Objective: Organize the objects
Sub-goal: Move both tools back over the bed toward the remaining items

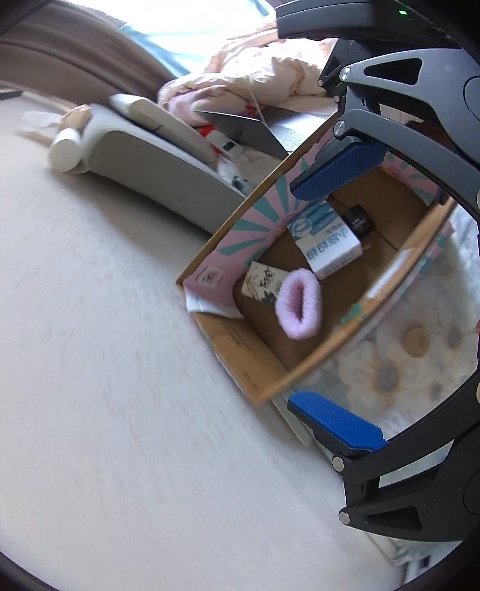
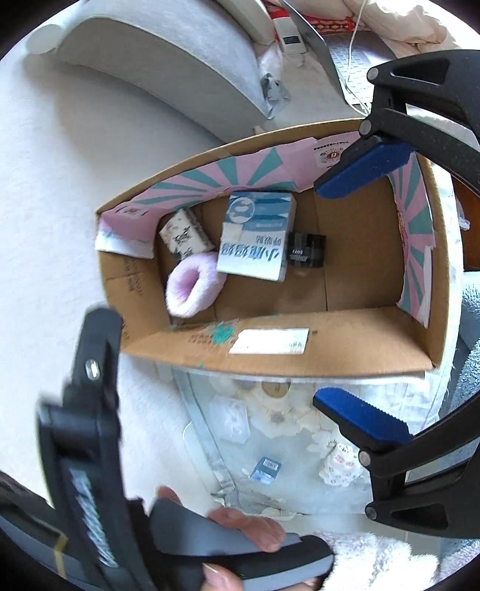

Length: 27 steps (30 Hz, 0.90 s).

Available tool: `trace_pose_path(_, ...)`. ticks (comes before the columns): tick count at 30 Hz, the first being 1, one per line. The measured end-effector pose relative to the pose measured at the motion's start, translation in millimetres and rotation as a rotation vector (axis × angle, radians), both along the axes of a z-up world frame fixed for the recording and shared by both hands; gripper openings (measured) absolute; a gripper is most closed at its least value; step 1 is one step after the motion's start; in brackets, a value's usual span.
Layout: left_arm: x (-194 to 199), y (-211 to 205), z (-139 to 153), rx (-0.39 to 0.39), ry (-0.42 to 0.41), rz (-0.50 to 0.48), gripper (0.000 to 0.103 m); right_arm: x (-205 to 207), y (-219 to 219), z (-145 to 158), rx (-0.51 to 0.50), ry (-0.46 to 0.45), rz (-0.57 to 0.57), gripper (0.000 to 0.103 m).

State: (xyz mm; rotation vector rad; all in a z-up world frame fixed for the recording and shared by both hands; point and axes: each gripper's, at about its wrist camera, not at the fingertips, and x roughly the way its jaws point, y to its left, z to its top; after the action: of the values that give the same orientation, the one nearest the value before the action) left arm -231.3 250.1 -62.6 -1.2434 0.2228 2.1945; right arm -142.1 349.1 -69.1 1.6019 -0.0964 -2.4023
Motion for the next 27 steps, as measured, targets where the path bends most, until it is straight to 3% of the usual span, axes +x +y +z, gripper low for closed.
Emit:
trace_pose_path(8,30.9,-66.1,38.7,0.023,0.053,0.103,0.103,0.2,-17.3,29.4,-0.028,0.069,-0.001,0.102)
trace_pose_path(12,47.6,-99.3,57.7,0.035,0.088,0.158,0.103,6.1,-23.9,59.8,-0.065,0.130,-0.019,0.102)
trace_pose_path(18,76.4,-152.8,87.5,0.062,0.168,0.277,0.103,14.9,-37.6,102.6,-0.020,0.255,-0.037,0.102)
trace_pose_path(22,93.8,-184.7,100.3,0.041,0.211,0.352,0.103,14.7,-48.9,121.0,-0.029,0.294,-0.023,0.102)
trace_pose_path(27,116.8,-227.1,108.0,0.090,0.235,0.429,0.103,14.8,-69.8,131.2,-0.010,0.322,0.005,0.102)
